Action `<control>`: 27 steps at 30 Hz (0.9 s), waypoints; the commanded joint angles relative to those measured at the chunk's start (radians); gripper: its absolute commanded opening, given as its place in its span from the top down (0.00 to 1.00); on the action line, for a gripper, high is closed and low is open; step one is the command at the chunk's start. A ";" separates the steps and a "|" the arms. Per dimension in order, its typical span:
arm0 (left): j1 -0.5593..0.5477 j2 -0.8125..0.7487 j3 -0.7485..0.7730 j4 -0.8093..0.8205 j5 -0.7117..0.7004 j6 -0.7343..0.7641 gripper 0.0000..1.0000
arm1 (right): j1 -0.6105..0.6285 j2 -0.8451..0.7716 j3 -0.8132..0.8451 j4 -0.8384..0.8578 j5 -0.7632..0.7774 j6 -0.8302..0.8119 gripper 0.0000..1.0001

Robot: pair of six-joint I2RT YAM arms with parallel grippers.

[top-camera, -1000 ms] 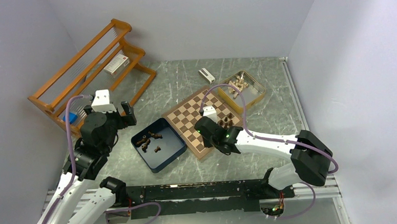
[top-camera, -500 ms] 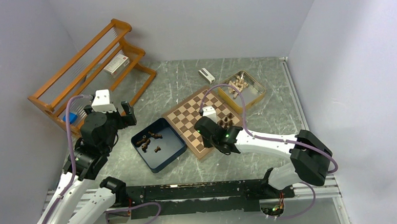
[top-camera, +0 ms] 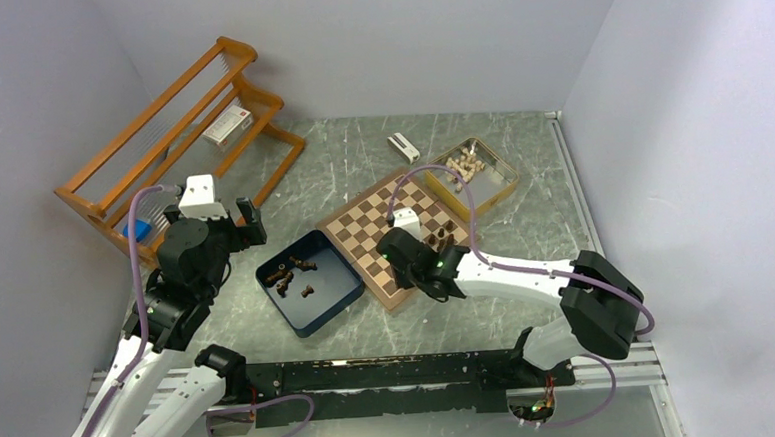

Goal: Set up the chess pieces on the board
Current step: Place the chess piece on the chessboard.

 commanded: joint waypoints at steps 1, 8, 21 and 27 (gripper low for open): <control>-0.002 -0.004 0.003 0.028 0.010 0.007 0.03 | 0.000 0.008 0.045 -0.012 0.019 -0.008 0.70; -0.002 -0.011 0.003 0.028 0.008 0.007 0.03 | 0.000 0.002 0.116 -0.062 0.050 -0.029 0.63; -0.001 -0.021 0.006 0.025 0.010 0.010 0.03 | 0.002 0.094 0.273 0.075 -0.094 -0.086 0.60; -0.002 -0.026 0.012 0.019 -0.003 0.007 0.04 | 0.019 0.196 0.352 0.196 -0.208 -0.130 0.69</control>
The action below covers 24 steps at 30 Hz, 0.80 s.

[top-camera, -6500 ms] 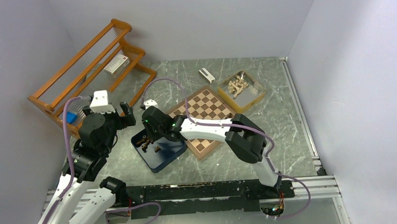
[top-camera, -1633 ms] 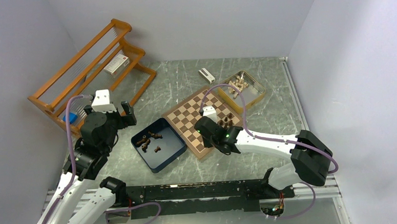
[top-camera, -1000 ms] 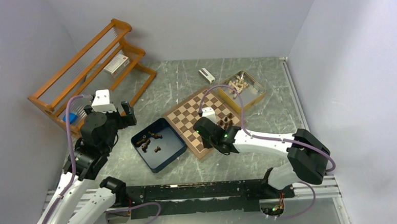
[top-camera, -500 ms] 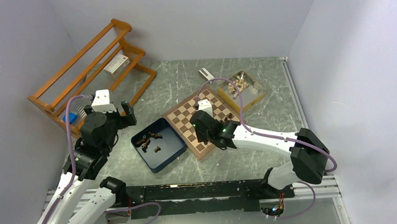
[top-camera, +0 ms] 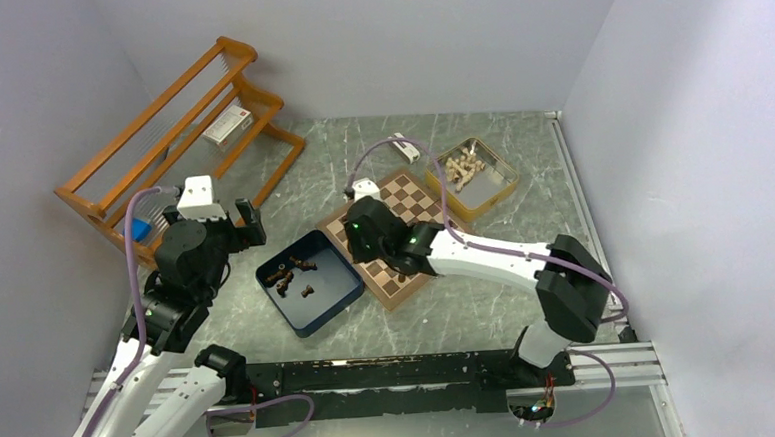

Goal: Set up the chess pieces on the board
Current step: Pick up the chess piece from the storage box.

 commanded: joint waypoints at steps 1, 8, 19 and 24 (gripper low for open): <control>-0.002 -0.017 0.011 0.017 -0.015 0.007 0.04 | 0.019 0.074 0.078 0.119 -0.090 -0.038 0.69; 0.000 -0.035 0.014 0.015 -0.038 0.006 0.04 | 0.062 0.259 0.203 0.158 -0.112 -0.090 0.69; -0.001 -0.037 0.029 -0.005 -0.090 -0.007 0.03 | 0.078 0.410 0.251 0.278 -0.180 -0.140 0.67; 0.000 -0.039 0.032 -0.010 -0.106 -0.013 0.03 | 0.085 0.462 0.302 0.258 -0.167 -0.149 0.67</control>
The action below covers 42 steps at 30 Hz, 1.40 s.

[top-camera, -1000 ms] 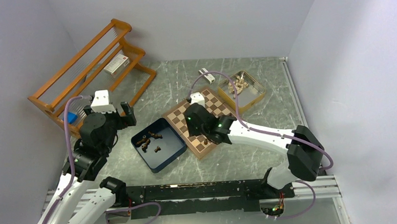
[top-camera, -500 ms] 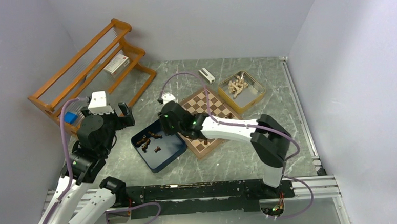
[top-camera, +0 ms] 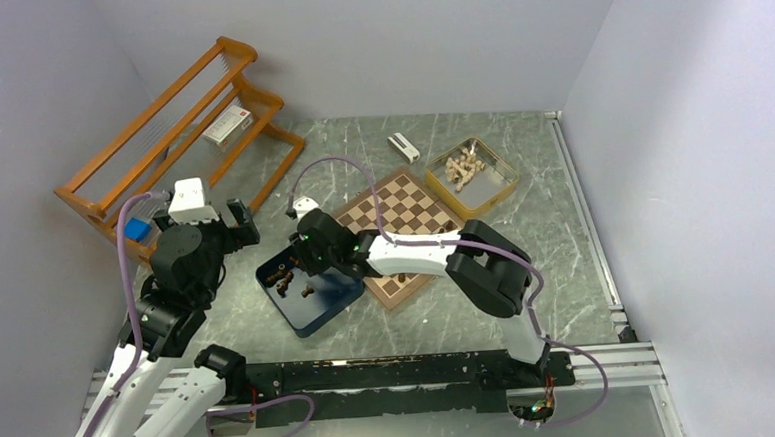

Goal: Set up the chess pieces on the board
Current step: Pick up the chess piece from the storage box.

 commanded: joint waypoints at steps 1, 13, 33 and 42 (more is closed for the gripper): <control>-0.001 -0.013 0.031 -0.007 -0.036 -0.011 0.03 | 0.007 0.043 0.071 0.019 0.001 -0.022 0.66; -0.001 -0.022 0.029 -0.005 -0.030 -0.009 0.04 | 0.013 0.122 0.144 -0.028 0.044 -0.037 0.66; -0.001 -0.023 0.025 -0.001 -0.022 -0.007 0.03 | 0.014 0.170 0.183 -0.049 0.059 -0.052 0.71; -0.001 -0.023 0.023 0.002 -0.018 -0.005 0.03 | 0.015 0.147 0.166 -0.046 0.080 -0.053 0.83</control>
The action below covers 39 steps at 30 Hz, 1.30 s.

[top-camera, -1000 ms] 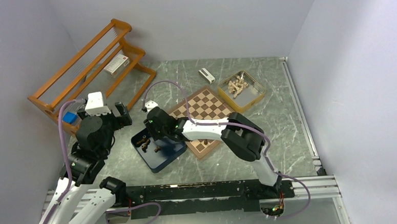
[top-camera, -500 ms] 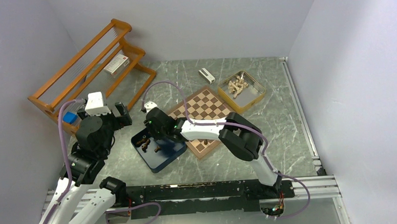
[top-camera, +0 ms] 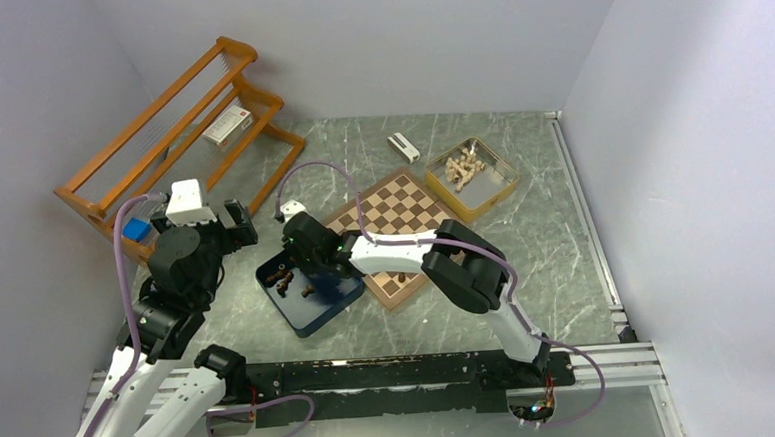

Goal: Set up the chess pieces on the board
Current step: Pick up the chess piece from the storage box, then place the chess piece on the chessboard.

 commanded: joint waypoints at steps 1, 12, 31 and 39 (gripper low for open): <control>-0.001 -0.009 0.023 0.007 0.000 -0.002 0.03 | 0.005 -0.020 0.000 0.008 0.034 -0.010 0.84; -0.001 0.018 0.006 0.033 0.072 0.007 0.04 | 0.002 -0.213 -0.146 0.052 0.038 -0.031 0.97; -0.001 0.113 0.004 0.049 0.242 -0.027 0.09 | -0.083 -0.574 -0.408 0.083 0.093 0.011 1.00; -0.001 0.113 -0.005 0.063 0.207 -0.013 0.04 | -0.142 -0.748 -0.544 -0.024 0.226 0.054 1.00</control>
